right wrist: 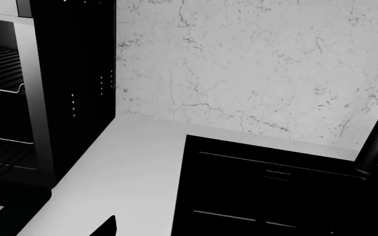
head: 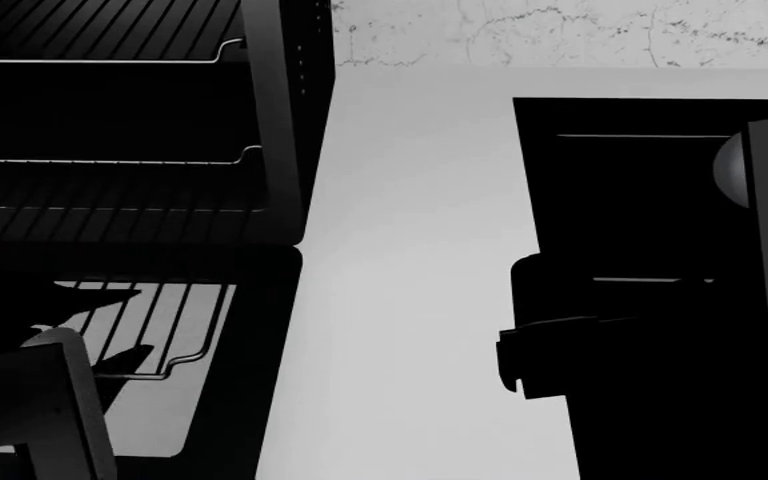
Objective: Fully slide the toaster oven bottom rack0 out.
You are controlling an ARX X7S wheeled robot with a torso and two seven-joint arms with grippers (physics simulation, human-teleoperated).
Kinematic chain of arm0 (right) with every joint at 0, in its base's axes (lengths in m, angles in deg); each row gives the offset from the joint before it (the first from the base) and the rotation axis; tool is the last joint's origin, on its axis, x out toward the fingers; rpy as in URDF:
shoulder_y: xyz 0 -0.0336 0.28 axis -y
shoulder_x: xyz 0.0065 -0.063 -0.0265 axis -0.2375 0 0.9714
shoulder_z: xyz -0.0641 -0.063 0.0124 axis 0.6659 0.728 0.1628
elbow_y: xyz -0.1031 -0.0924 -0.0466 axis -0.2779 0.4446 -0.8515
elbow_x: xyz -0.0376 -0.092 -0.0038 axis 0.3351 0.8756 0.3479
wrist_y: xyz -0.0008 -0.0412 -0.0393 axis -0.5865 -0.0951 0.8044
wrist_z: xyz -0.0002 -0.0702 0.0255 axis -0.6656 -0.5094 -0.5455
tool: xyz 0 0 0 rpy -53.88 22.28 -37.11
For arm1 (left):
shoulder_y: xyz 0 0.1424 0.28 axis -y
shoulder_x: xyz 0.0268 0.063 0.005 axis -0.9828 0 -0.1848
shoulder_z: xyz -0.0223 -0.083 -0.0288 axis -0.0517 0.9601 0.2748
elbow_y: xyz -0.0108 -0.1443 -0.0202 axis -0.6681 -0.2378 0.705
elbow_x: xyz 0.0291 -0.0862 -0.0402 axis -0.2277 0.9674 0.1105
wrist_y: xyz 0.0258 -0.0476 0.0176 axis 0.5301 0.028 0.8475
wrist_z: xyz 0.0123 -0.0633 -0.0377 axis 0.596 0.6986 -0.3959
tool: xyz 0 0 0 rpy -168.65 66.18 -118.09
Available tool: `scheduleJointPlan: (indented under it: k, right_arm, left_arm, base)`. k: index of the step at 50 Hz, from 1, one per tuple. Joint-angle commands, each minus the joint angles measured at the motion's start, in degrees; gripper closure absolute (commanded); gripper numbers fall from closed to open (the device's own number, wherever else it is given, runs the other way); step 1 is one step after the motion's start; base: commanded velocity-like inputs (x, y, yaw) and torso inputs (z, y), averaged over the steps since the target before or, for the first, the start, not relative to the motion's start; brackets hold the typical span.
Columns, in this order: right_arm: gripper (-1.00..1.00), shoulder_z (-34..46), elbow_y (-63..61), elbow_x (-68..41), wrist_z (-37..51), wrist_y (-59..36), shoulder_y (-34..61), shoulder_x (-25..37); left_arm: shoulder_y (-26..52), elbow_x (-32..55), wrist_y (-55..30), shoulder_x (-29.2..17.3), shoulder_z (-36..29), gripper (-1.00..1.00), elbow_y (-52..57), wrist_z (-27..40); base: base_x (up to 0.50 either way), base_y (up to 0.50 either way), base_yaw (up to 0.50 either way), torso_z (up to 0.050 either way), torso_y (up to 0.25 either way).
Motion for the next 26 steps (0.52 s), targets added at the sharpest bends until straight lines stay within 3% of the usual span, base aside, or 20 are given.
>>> scheduleJointPlan:
  k: [1, 13, 17, 19, 20, 23, 24, 25, 26]
  right_arm:
    - [-1.00, 0.63, 0.18, -0.15, 0.05, 0.00, 1.00, -0.45]
    - [-1.00, 0.76, -0.13, 0.94, -0.70, 0.34, 0.30, -1.00]
    - [-1.00, 0.46, -0.31, 1.51, -1.16, 0.56, -0.44, -0.93]
    - [-1.00, 0.54, -0.41, 1.81, -1.27, 0.63, -0.73, -1.13]
    - [-1.00, 0.61, -0.42, 1.85, -1.28, 0.66, -0.80, -1.20]
    - [-1.00, 0.74, -0.25, 1.66, -1.27, 0.61, -0.46, -1.03]
    - [-1.00, 0.78, -0.19, 1.67, -1.30, 0.56, -0.35, -0.98]
    - [-1.00, 0.73, -0.14, 1.74, -1.37, 0.62, -0.37, -0.97]
    - [-1.00, 0.75, -0.12, 1.82, -1.42, 0.62, -0.36, -0.99]
  left_arm:
    - [-3.26, 19.77, -6.10, -11.16, 1.90, 1.00, 16.76, 24.52]
    - [-3.01, 32.35, -10.03, -19.47, 6.92, 1.00, 31.78, 32.08]
    - [7.64, 34.79, -4.72, -24.14, -4.50, 1.00, 32.02, 34.09]
    - [21.34, 40.26, -3.17, -25.06, -16.49, 1.00, 32.03, 37.64]
    - [29.93, 41.56, -1.99, -25.25, -25.08, -1.00, 32.03, 37.65]
    - [55.72, 51.67, 5.99, -20.70, -50.87, -1.00, 32.03, 43.33]
    - [64.31, 53.26, 5.19, -21.67, -59.46, -1.00, 32.03, 41.19]
    - [69.41, 56.51, 3.03, -23.72, -57.10, -1.00, 32.03, 36.47]
    - [69.41, 58.32, 1.64, -24.30, -53.97, -1.00, 32.03, 34.51]
  base:
    - [-0.02, 0.01, 0.02, 0.000, 0.011]
    - [-0.02, 0.01, 0.02, 0.000, 0.011]
    - [0.00, 0.01, 0.00, 0.000, 0.003]
    - [0.00, 0.01, 0.00, 0.000, 0.000]
    - [0.00, 0.01, 0.00, 0.000, 0.000]
    - [0.00, 0.01, 0.00, 0.000, 0.000]
    - [0.00, 0.01, 0.00, 0.000, 0.000]
    - [0.00, 0.01, 0.00, 0.000, 0.000]
    - [0.00, 0.01, 0.00, 0.000, 0.000]
